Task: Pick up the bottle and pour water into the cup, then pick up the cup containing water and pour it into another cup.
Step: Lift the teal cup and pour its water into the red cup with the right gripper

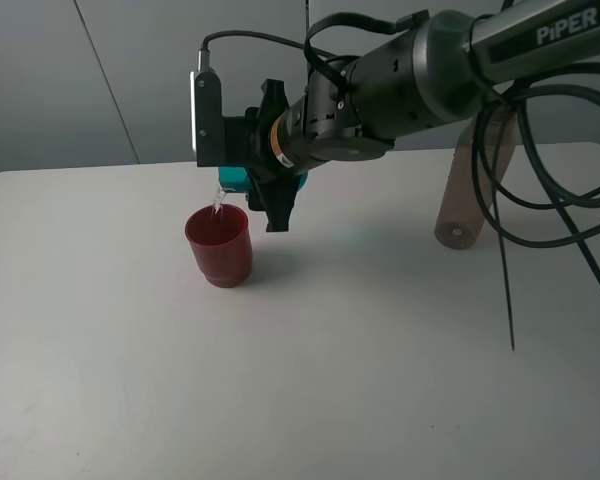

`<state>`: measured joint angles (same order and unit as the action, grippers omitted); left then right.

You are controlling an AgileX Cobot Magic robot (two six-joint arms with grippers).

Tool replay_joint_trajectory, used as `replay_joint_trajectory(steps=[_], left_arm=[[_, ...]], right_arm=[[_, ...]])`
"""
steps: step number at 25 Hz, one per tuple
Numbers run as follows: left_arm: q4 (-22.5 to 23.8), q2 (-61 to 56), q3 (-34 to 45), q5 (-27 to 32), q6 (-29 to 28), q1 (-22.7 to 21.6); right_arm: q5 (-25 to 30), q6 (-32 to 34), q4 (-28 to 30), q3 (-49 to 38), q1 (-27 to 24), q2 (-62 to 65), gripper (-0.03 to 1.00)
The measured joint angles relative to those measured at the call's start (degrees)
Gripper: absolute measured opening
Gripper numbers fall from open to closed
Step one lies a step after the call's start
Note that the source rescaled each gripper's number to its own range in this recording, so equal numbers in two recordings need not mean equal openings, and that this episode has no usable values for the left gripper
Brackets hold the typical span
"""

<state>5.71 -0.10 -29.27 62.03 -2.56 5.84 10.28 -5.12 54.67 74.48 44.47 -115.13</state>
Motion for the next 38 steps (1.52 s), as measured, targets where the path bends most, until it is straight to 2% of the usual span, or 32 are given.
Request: replay_joint_trajectory(steps=[19, 38], left_arm=[[0.0, 0.0, 0.0, 0.0, 0.0, 0.0], [0.0, 0.0, 0.0, 0.0, 0.0, 0.0]], right_arm=[[-0.2, 0.1, 17.7, 0.0, 0.0, -0.5, 0.09], [-0.8, 1.6, 26.1, 0.0, 0.0, -0.5, 0.09]])
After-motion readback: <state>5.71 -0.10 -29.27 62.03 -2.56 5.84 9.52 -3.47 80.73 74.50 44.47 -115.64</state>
